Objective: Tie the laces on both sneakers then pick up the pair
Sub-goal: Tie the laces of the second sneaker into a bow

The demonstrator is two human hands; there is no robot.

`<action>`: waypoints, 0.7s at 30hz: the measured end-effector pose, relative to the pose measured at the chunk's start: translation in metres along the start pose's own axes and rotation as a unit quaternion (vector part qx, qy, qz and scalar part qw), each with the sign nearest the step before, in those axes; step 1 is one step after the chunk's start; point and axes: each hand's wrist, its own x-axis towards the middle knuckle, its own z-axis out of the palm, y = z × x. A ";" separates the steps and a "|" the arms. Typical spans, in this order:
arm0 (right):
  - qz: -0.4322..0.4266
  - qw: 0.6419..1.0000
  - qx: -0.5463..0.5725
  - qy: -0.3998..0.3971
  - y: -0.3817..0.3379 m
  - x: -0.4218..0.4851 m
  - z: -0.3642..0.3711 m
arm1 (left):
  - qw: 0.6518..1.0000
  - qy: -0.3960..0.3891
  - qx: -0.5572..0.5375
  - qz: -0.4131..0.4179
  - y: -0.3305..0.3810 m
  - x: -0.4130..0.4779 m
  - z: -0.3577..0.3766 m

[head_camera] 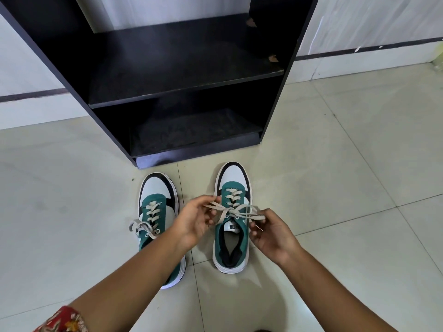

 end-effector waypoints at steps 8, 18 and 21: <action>0.025 0.974 0.213 -0.071 0.001 0.007 0.009 | 0.987 0.040 0.129 0.092 -0.014 0.006 0.002; 0.064 0.965 0.250 0.044 -0.002 0.020 0.011 | 0.815 0.100 0.510 0.255 -0.023 0.021 -0.015; 0.086 0.963 0.253 0.047 -0.006 0.024 0.006 | 0.797 0.110 0.536 0.253 -0.021 0.021 -0.020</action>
